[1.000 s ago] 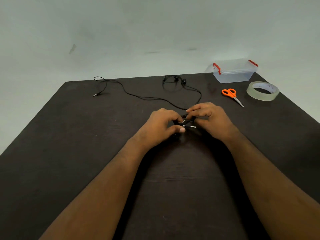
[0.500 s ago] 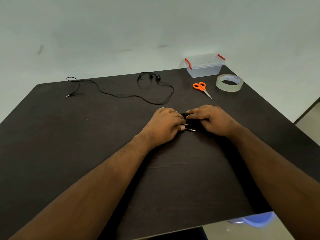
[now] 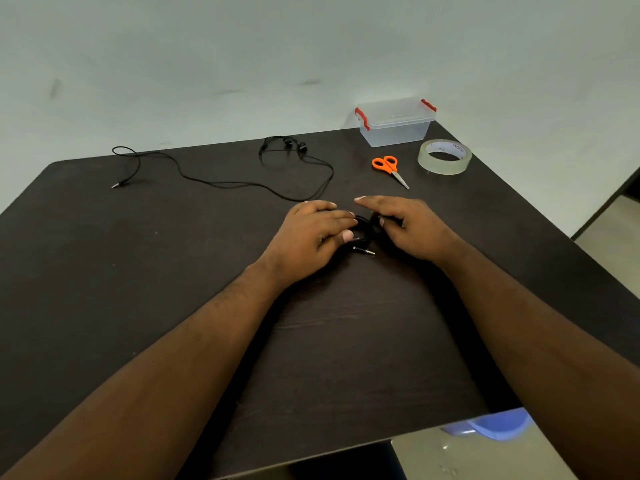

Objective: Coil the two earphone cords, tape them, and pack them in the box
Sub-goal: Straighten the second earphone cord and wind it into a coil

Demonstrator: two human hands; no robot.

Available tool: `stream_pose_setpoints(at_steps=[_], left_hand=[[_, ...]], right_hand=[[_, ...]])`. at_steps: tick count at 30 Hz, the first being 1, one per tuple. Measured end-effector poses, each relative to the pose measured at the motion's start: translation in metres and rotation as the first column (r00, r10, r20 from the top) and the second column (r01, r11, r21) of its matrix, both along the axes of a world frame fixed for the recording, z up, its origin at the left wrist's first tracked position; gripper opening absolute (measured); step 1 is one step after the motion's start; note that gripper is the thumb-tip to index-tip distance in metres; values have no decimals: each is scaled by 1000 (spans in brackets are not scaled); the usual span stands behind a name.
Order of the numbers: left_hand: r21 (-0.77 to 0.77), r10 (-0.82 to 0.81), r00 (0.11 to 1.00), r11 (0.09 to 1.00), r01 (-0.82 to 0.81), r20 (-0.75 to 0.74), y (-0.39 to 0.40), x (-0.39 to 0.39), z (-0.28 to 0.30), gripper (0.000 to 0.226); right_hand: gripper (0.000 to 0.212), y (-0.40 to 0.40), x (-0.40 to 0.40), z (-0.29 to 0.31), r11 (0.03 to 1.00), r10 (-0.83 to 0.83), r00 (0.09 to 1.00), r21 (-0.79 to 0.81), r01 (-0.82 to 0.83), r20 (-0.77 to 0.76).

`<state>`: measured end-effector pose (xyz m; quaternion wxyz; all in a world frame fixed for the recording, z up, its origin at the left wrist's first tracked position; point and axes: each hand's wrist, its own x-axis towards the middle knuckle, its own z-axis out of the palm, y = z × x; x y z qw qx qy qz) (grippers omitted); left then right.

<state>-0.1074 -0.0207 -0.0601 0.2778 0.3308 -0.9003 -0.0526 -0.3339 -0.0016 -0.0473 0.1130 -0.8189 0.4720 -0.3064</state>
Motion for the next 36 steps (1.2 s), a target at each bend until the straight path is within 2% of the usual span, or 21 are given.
stream_pose_setpoints(at_steps=[4, 8, 11, 15, 18, 22, 26, 28, 31, 34, 36], left_hand=[[66, 154, 961, 988, -143, -228, 7, 14, 11, 25], [86, 330, 933, 944, -320, -147, -4, 61, 24, 23], [94, 445, 887, 895, -437, -118, -18, 108, 31, 24], [133, 608, 789, 793, -595, -90, -35, 176, 37, 27], [207, 694, 709, 718, -665, -125, -47, 224, 37, 22], [378, 818, 548, 570, -730, -175, -70, 283, 31, 27], [444, 856, 477, 514, -734, -201, -101, 305, 23, 26], [444, 870, 472, 482, -755, -142, -117, 304, 22, 34], [342, 884, 465, 421, -840, 54, -141, 299, 19, 35], [269, 879, 473, 441, -856, 65, -154, 293, 17, 19], [174, 864, 500, 483, -858, 64, -152, 289, 17, 17]], right_hand=[[37, -1, 6, 6, 995, -90, 995, -25, 92, 45], [23, -19, 50, 29, 999, -36, 999, -34, 37, 34], [20, -44, 107, 46, 992, 84, 994, -85, -89, -68], [23, -74, 191, 53, 983, 175, 966, -16, -181, -188], [23, -94, 248, 51, 981, 193, 958, 28, -192, -212], [22, -129, 309, 44, 984, 175, 956, 65, -164, -235], [24, -165, 349, 34, 990, 131, 952, 90, -110, -277], [29, -181, 361, 28, 990, 126, 949, 104, -100, -290], [34, -197, 371, 12, 988, 126, 952, 117, -97, -278], [33, -202, 370, -5, 997, 68, 980, 36, -62, -189], [45, -201, 367, -7, 997, 70, 995, 19, -68, -74]])
